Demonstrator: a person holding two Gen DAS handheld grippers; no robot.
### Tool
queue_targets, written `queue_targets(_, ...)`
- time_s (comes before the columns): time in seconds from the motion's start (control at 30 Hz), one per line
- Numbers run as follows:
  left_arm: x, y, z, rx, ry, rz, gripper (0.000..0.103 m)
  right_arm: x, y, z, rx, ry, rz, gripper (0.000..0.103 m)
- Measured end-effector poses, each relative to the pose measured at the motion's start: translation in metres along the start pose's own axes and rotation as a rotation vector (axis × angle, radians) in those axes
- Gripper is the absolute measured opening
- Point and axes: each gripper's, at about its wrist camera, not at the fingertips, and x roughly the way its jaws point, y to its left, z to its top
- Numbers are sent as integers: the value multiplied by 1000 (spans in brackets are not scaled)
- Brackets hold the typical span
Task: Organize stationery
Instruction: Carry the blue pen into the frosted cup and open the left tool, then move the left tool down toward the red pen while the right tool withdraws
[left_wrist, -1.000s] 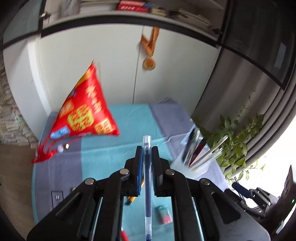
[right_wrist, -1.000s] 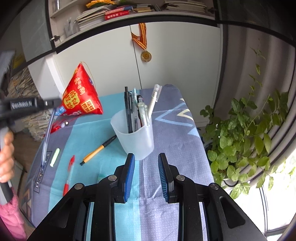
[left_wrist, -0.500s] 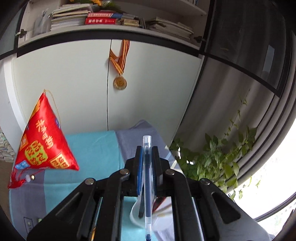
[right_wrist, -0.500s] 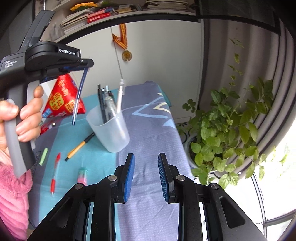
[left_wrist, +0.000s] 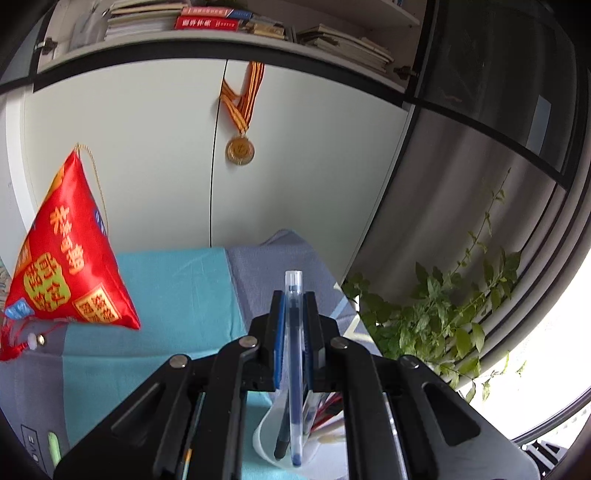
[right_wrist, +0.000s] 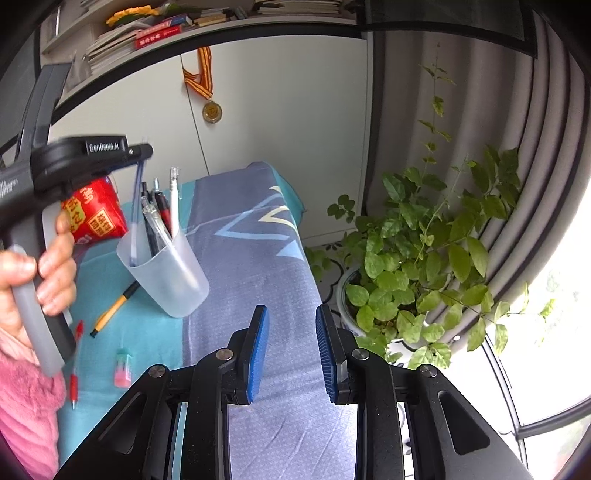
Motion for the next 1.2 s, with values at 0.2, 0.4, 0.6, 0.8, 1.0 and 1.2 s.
queue_targets(0.2,-4,0,-14,41,37,11,8,1,8,-1,-15,3,19,26)
queue_targets(0.4,-14,4,-21,46,33,-3,8,-2,9,-2,-9,6,27,26)
queue_targets(0.6,-25,7,-30,42,69,-45,8,-5,12,-2,-17,3,28,26)
queue_targets(0.8,-57,5,-41,91,63,-33,54,-8,21,-3,-39,2,38,26)
queue_targets(1.0,-90,31,-61,99,74,74,65,-10,31,-4,-56,5,53,26)
queue_targets(1.2,-100,82,-105,17,171,164,64,-11,61,-7,-130,7,102,26)
